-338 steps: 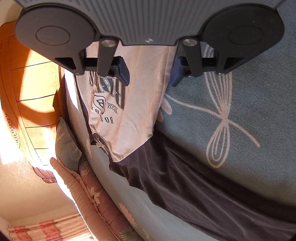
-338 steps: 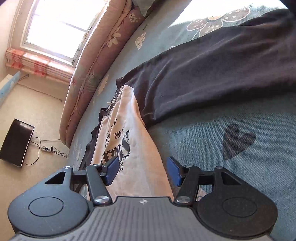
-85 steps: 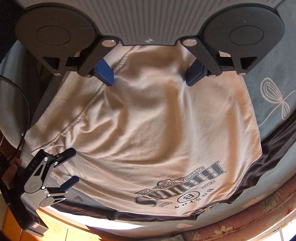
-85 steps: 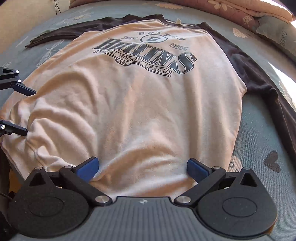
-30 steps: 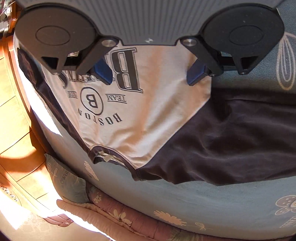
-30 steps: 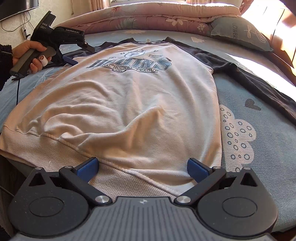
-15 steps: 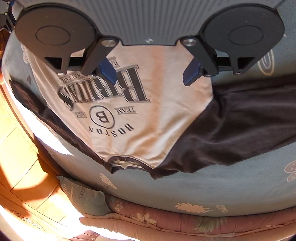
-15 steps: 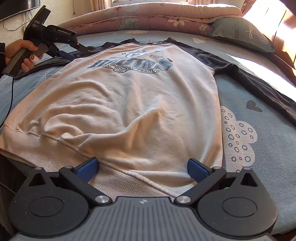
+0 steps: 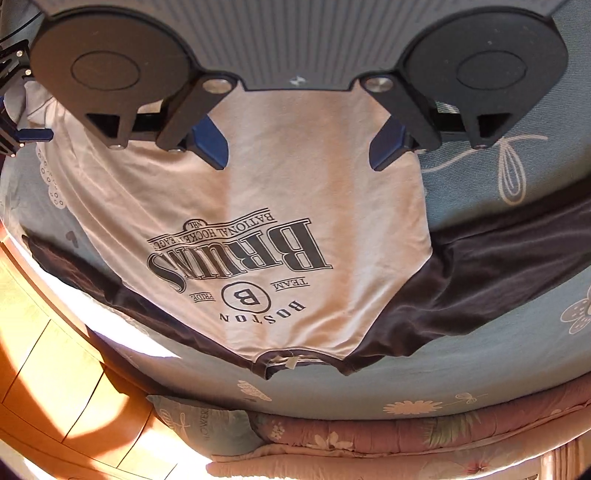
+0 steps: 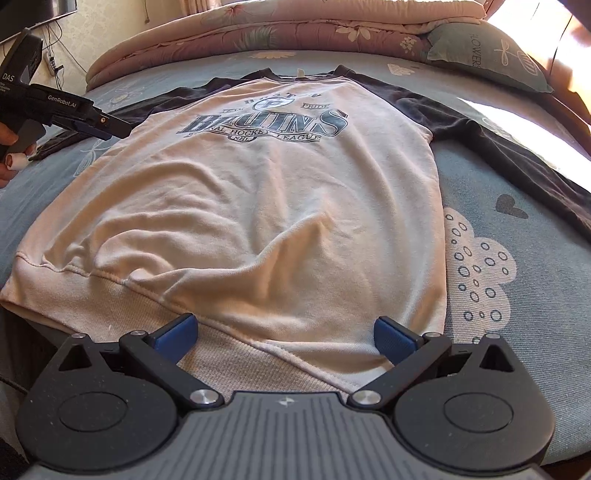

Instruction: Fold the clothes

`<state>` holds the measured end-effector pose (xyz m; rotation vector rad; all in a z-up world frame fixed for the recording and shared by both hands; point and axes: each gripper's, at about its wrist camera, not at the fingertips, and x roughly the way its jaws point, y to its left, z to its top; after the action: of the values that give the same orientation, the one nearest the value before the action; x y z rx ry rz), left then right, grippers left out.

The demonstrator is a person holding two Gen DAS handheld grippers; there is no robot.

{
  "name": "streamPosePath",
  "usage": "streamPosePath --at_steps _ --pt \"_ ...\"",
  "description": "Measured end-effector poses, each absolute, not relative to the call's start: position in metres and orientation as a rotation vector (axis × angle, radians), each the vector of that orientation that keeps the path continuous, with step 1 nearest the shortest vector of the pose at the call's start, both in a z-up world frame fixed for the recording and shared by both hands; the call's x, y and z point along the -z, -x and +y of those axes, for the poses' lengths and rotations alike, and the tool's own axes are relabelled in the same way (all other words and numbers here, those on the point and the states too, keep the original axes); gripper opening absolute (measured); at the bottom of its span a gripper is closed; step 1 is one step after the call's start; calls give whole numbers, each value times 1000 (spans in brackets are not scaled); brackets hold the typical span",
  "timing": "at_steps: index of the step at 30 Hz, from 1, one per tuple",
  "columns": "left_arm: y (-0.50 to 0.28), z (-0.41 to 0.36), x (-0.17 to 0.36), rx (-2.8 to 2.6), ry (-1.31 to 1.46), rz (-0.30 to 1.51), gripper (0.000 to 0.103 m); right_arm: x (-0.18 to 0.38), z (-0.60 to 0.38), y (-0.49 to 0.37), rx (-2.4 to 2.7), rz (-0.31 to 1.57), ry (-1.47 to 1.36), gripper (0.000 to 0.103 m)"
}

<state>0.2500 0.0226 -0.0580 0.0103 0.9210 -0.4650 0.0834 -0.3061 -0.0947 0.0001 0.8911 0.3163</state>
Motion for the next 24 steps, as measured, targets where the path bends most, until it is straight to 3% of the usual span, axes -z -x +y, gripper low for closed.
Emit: streamPosePath --at_steps 5,10,17,24 --pt "-255 13 87 456 48 970 84 55 -345 -126 -366 823 -220 103" --pt "-254 16 94 443 120 957 92 38 -379 -209 -357 760 -318 103" --pt "-253 23 94 434 193 940 93 77 -393 -340 -351 825 -478 103" --pt "-255 29 96 407 287 934 95 99 -404 -352 -333 834 -385 103"
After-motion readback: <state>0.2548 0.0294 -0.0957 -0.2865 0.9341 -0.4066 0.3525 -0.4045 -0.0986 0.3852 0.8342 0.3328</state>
